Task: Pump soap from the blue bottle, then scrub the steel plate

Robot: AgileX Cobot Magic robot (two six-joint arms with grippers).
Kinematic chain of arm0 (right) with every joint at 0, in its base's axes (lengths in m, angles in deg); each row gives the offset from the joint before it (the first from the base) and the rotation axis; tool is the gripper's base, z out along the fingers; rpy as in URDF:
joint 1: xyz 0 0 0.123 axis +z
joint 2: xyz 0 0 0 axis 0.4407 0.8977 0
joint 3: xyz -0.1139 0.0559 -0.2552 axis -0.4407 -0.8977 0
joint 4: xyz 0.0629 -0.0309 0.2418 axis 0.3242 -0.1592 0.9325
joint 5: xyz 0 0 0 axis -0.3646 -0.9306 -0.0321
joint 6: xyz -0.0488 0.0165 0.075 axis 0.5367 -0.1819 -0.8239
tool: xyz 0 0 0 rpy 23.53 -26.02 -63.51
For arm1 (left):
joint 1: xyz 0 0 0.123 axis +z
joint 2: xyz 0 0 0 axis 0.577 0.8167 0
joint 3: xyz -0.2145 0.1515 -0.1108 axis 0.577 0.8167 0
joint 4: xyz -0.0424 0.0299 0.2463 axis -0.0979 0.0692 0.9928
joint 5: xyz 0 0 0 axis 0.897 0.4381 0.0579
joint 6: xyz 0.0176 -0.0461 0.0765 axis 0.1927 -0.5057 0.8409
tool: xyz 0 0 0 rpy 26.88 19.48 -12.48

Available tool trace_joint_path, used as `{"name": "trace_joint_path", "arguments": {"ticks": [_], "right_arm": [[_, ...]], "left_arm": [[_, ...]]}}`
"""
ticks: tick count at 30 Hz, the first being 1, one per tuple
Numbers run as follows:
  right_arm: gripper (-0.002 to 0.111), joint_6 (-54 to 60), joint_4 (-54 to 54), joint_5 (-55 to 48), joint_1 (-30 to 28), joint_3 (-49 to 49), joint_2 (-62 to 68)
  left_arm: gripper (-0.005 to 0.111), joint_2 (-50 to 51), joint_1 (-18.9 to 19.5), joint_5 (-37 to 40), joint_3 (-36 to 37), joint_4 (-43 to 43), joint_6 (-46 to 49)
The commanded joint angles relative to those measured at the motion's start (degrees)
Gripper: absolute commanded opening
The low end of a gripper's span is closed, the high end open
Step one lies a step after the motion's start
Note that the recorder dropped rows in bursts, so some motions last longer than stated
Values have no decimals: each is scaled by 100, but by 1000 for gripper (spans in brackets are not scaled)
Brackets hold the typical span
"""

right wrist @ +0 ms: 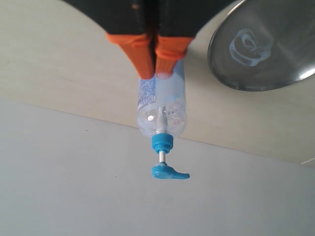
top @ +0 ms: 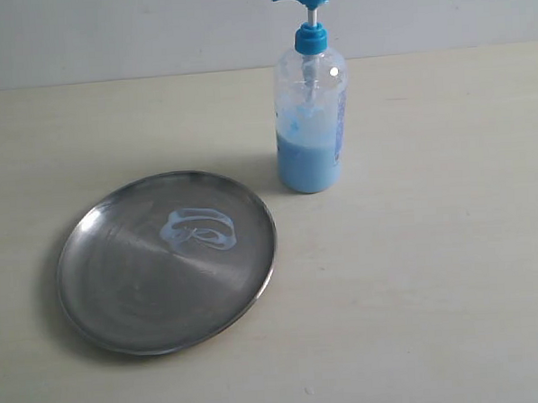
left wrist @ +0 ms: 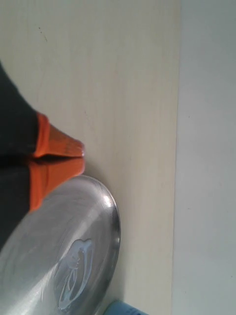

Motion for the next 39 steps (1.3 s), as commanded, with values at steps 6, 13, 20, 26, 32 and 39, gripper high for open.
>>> {"name": "trace_joint_path", "arguments": {"ticks": [6,13,20,26,32,39], "right_arm": [[0,-20,-4,9,10,-14,-29],[0,-20,-4,9,10,-14,-29],[0,-20,-4,9,10,-14,-29],[0,-20,-4,9,10,-14,-29],[0,-20,-4,9,10,-14,-29],[0,-20,-4,9,10,-14,-29]], "left_arm": [[0,-33,63,-33,13,-37,28],[0,-33,412,-33,13,-80,2],[0,-33,412,-33,13,-57,2],[0,-33,412,-24,13,-57,2],[0,-33,412,-10,13,-57,2],[0,-33,412,-10,13,-57,2]]}}
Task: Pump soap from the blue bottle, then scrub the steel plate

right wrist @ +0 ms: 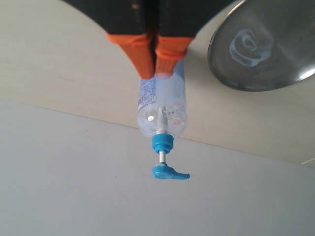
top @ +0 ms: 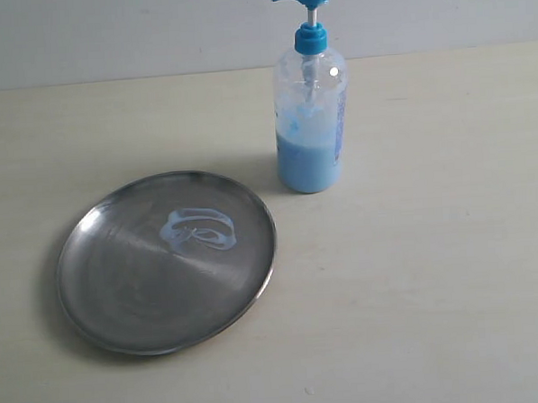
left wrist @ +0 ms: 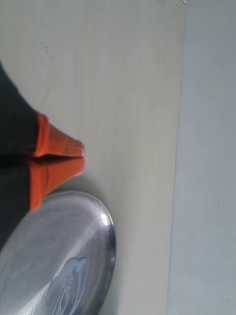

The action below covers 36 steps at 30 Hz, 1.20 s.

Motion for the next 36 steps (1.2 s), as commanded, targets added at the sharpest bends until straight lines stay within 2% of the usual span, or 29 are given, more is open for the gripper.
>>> {"name": "trace_joint_path", "arguments": {"ticks": [1,10,18,21,36], "right_arm": [[0,-20,-4,21,10,-14,-29],[0,-20,-4,21,10,-14,-29],[0,263,-22,-137,-2,-36,-592],[0,546,-8,-468,-227,-271,-995],[0,558,1,-459,-1585,-1255,-2346]], "left_arm": [[0,-33,12,-32,13,-47,-10],[0,-33,12,-32,13,-47,-10],[0,-33,12,-32,13,-47,-10],[0,-33,12,-32,13,-47,-10],[0,-33,12,-33,13,-47,1]]}}
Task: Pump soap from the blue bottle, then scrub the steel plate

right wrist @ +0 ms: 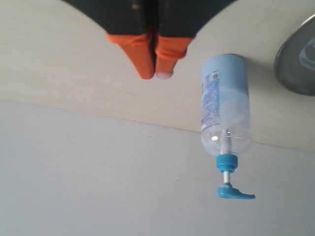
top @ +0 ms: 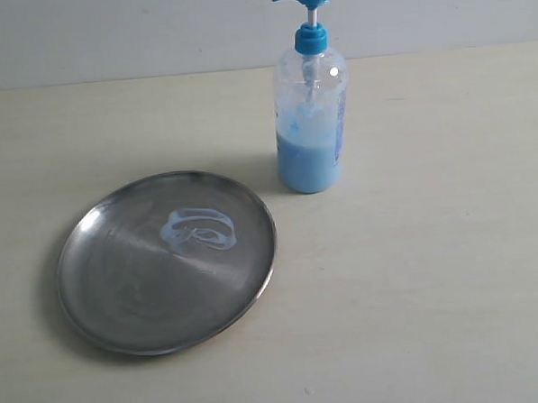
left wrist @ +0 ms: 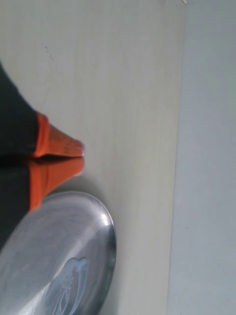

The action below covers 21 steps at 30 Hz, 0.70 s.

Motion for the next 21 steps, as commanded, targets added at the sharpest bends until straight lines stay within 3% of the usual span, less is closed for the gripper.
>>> {"name": "trace_joint_path", "arguments": {"ticks": [1,10,21], "right_arm": [[0,40,1,59,-486,-222,-372],[0,40,96,131,-1069,-599,-786],[0,30,118,315,-1087,-1050,-786]], "left_arm": [[0,-33,12,-43,13,-36,1],[0,-33,12,-43,13,-36,1],[0,-33,12,-43,13,-36,1]]}}
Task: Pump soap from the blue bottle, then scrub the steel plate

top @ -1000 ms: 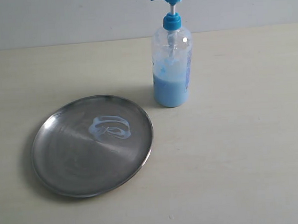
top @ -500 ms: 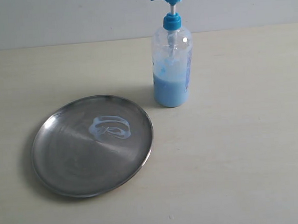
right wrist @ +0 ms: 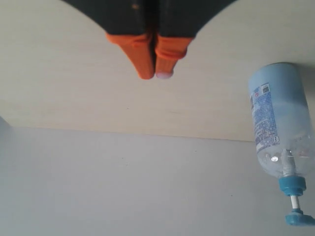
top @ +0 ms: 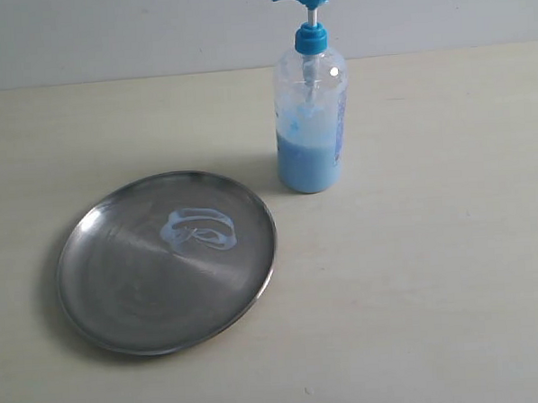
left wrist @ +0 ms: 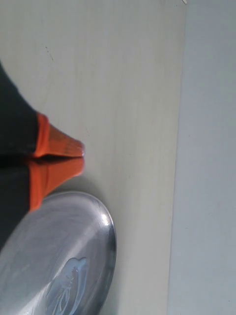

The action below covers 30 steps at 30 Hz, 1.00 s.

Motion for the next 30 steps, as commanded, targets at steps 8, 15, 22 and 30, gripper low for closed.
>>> {"name": "trace_joint_path", "arguments": {"ticks": [8,15,22,30], "right_arm": [[0,19,52,425,-39,-386,-29],[0,221,52,329,-39,-386,-29],[0,171,52,257,-39,-386,-29],[0,60,52,257,-39,-386,-29]], "left_arm": [[0,-33,12,-43,13,-36,1],[0,-33,12,-43,13,-36,1],[0,-33,12,-43,13,-36,1],[0,-33,12,-43,13,-36,1]]}}
